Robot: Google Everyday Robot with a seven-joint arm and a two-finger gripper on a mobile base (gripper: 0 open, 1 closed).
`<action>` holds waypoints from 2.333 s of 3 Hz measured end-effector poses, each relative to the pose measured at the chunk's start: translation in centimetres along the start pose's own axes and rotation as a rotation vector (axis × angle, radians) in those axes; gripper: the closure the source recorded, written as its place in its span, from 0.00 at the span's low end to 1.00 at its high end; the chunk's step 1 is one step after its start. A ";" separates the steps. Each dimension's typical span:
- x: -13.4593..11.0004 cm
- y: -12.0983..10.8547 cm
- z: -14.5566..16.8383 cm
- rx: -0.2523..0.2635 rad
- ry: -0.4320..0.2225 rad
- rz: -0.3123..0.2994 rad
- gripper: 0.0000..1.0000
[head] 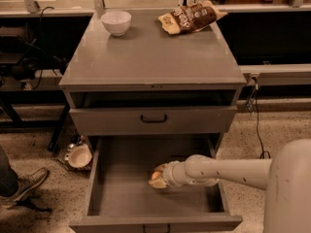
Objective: Pick orange from middle drawer and place on counter
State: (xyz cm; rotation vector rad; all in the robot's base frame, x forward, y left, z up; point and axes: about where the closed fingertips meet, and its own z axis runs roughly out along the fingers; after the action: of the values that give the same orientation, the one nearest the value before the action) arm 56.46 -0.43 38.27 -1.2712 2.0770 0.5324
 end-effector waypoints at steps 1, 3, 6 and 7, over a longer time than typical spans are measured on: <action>-1.5 -1.1 -4.5 0.011 -0.052 -0.054 1.00; -5.6 -0.5 -19.8 -0.013 -0.240 -0.144 1.00; -8.0 0.0 -32.3 0.061 -0.349 -0.219 1.00; -12.5 -0.5 -37.5 0.140 -0.392 -0.315 1.00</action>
Offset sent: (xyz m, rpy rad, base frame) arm -0.0603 -0.1506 0.2118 0.2237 -0.1897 0.0873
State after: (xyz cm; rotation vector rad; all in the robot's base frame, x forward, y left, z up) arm 49.53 -16.24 73.80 -1.2640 1.5308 0.4422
